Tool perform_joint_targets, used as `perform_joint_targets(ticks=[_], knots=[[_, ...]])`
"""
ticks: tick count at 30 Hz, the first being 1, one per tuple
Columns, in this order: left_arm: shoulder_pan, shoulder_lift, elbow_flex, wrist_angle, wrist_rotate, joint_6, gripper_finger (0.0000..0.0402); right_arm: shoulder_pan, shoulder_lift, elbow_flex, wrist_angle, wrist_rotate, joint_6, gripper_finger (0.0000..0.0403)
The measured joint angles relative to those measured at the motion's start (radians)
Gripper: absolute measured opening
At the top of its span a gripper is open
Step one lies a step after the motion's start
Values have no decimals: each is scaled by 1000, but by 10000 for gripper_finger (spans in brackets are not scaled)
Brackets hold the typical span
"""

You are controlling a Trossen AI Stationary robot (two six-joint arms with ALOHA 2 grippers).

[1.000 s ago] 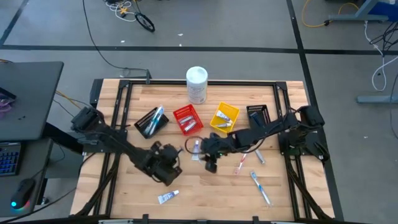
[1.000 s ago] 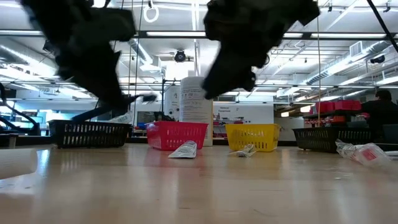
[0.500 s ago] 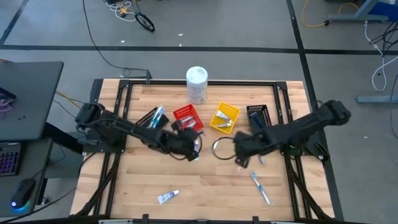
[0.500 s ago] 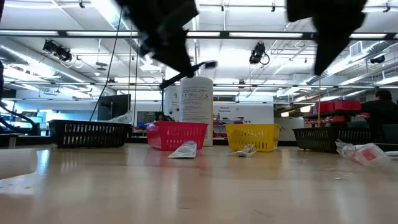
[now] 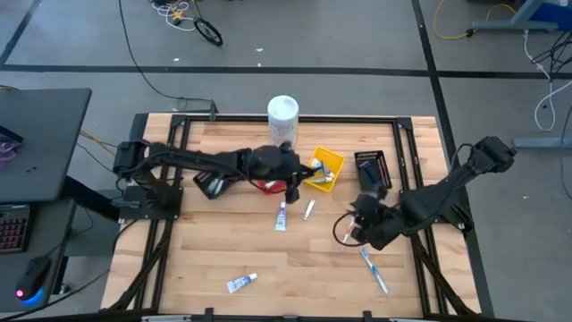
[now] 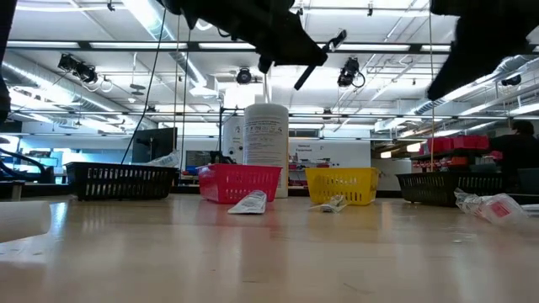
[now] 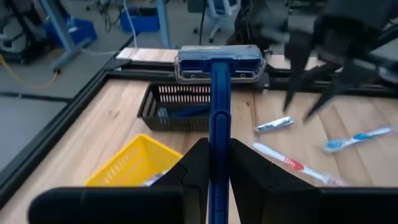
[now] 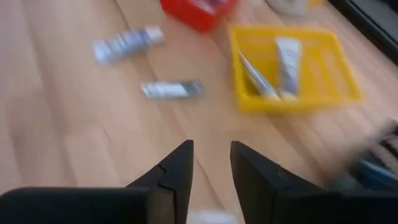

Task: Pick & Place Travel size toiletries
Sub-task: Put the blue razor into the right black basket

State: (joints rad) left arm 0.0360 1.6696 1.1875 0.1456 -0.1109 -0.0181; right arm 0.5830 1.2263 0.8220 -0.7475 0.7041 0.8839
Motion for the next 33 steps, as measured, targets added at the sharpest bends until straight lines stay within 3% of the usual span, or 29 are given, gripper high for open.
perform_joint_targets(ticks=[5,10,13,16,21,24,29,33], knots=[[12,0,0,31,10,18,57,-64,-1,-205,536,100,-182,115],[11,0,0,50,9,19,62,-173,-1,-385,952,157,-312,115],[11,0,0,57,12,4,61,-239,-1,-446,1193,99,-416,115],[11,0,0,56,11,-28,59,-300,3,-461,1398,-55,-568,115],[11,0,0,58,9,-53,61,-372,19,-461,1527,-189,-732,115],[11,0,0,69,11,-51,61,-414,35,-461,1549,-227,-726,115],[11,0,0,122,49,-47,60,-477,73,-461,1664,-387,-681,115],[9,0,0,154,89,-47,61,-501,106,-461,1789,-432,-686,115]])
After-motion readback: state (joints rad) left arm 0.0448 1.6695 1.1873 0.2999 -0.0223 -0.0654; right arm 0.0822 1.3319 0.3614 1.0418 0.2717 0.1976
